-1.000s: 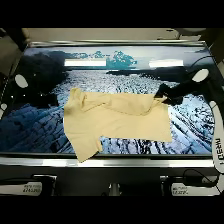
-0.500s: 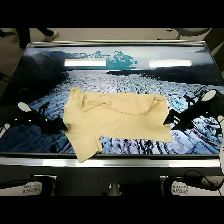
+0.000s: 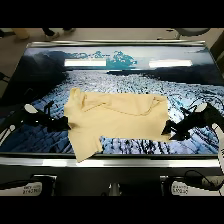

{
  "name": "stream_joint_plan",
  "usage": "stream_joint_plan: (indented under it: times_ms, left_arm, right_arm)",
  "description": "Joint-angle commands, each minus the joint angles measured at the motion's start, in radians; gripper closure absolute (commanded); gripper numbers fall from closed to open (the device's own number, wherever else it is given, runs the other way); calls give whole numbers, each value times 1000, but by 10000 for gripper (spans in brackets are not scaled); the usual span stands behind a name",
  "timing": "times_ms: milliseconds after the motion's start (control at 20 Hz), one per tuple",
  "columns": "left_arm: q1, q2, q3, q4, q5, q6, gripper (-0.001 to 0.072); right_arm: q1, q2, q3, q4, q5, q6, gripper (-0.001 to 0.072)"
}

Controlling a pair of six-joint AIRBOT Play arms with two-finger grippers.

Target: Fold the shirts.

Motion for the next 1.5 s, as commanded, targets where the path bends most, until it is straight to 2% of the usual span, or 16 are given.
stream_joint_plan:
  times_ms: [0, 150, 200, 400, 550, 650, 700, 800, 850, 950, 1050, 1100, 1200, 1350, 1450]
  left_arm:
    - [-6, 21, 23, -13, 6, -1, 677]
    - [-6, 58, 42, -13, 6, 1, 678]
    - [-6, 74, 51, -12, 6, 1, 678]
    - [5, 213, 188, -8, 0, 45, 680]
    - [27, 397, 488, 15, 10, 49, 680]
    - [53, 531, 756, 29, 94, 49, 679]
    - [69, 589, 885, 56, 176, 49, 679]
    - [80, 679, 1059, 86, 346, 49, 680]
    - [79, 708, 1108, 80, 377, 48, 680]
    - [80, 752, 1157, 82, 326, 37, 680]
    - [80, 779, 1159, 121, 248, 34, 680]
    - [80, 783, 1159, 175, 203, -1, 680]
    - [80, 778, 1158, 269, 130, -53, 680]
    - [80, 725, 1158, 307, -10, -53, 680]
    - [80, 644, 1149, 328, -143, -53, 680]
  right_arm:
    - [1, -2, -48, 56, -87, -2, 220]
    - [1, -3, -48, 157, -120, -3, 422]
    - [1, -3, -48, 193, -124, -8, 690]
    - [1, 61, 97, 232, 4, -105, 694]
    - [0, 246, 430, 222, 25, -127, 694]
    - [0, 403, 684, 199, -42, -117, 693]
    - [1, 491, 800, 172, -124, -125, 693]
    - [1, 648, 938, 155, -284, -193, 693]
    - [1, 715, 961, 145, -332, -198, 693]
    - [1, 797, 962, 77, -325, -165, 693]
    - [1, 830, 962, -33, -232, -124, 692]
    - [1, 832, 962, -62, -184, -112, 692]
    - [1, 823, 962, -74, -113, -98, 692]
    - [1, 760, 962, -71, -16, -27, 692]
    - [1, 650, 961, -31, 122, -26, 692]
